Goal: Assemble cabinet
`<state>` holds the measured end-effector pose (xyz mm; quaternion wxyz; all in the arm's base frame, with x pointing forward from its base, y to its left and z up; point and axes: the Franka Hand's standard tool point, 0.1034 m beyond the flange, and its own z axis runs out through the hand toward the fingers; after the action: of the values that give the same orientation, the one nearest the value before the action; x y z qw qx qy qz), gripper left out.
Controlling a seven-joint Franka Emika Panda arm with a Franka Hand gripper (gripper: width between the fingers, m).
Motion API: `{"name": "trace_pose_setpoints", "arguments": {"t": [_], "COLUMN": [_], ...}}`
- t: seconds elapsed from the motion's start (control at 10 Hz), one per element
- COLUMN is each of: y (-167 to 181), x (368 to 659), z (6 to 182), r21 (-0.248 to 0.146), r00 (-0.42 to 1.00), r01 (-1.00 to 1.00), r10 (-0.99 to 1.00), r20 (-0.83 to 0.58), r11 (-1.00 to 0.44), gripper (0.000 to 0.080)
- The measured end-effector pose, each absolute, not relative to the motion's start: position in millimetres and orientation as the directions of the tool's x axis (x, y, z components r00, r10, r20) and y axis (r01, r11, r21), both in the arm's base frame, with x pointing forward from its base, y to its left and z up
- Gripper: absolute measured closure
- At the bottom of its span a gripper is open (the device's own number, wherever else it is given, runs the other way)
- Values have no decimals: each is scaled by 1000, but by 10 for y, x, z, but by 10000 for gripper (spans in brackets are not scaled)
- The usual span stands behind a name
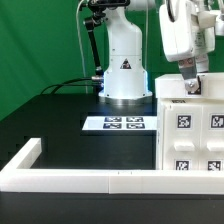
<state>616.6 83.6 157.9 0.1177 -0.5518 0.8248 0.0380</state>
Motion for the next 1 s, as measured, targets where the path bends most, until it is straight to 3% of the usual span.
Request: {"name": "trace_pose_setpoints", "arguments": {"t": [0.4, 0.8, 1.0], "y": [896, 910, 936], "x": [6238, 6254, 6267], "z": [1867, 1869, 1910], "r21": [-125, -147, -206], "r00": [-275, -228, 97], "r01": [-939, -950, -977], "r10": [-919, -932, -970], "r20": [-283, -283, -223], "r11": [320, 277, -50], "gripper": [3, 3, 3]}}
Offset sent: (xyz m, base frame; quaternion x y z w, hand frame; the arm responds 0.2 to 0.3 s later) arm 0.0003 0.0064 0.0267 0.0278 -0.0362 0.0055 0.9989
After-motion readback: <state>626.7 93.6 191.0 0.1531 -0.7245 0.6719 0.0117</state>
